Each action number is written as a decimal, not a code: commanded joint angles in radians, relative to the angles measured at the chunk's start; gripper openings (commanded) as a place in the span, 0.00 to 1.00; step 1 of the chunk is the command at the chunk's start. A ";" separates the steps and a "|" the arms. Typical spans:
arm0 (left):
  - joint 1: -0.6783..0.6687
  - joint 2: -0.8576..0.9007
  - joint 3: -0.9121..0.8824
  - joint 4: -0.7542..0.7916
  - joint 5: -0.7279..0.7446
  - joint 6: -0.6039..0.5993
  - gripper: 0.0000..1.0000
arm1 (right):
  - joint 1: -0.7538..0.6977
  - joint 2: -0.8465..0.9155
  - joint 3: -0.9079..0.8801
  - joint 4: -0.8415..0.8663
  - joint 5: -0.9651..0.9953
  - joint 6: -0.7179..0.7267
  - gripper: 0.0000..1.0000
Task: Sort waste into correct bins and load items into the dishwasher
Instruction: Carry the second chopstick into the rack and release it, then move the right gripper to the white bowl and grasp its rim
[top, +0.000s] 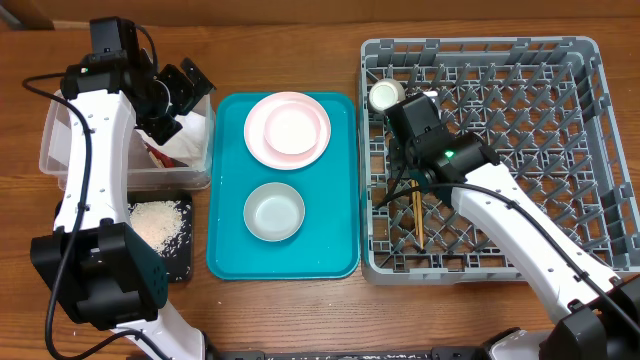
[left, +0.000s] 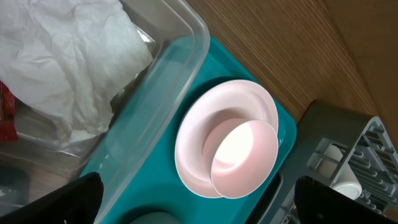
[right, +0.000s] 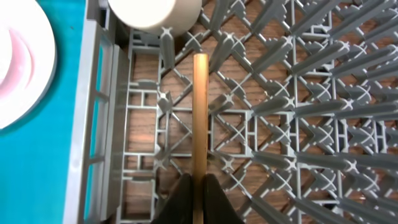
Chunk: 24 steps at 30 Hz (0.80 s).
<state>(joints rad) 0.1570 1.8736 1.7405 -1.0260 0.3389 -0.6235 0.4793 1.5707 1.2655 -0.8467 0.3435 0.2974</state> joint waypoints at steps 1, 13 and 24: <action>-0.007 -0.010 0.013 -0.002 -0.010 -0.009 1.00 | -0.004 -0.005 -0.021 0.024 -0.002 0.044 0.04; -0.007 -0.010 0.013 -0.002 -0.010 -0.008 1.00 | -0.004 -0.005 -0.083 0.094 -0.002 0.043 0.17; -0.007 -0.010 0.013 -0.002 -0.010 -0.009 1.00 | -0.004 -0.005 -0.083 0.106 -0.077 0.050 0.26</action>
<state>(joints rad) 0.1570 1.8736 1.7405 -1.0260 0.3389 -0.6235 0.4793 1.5707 1.1858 -0.7563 0.3332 0.3370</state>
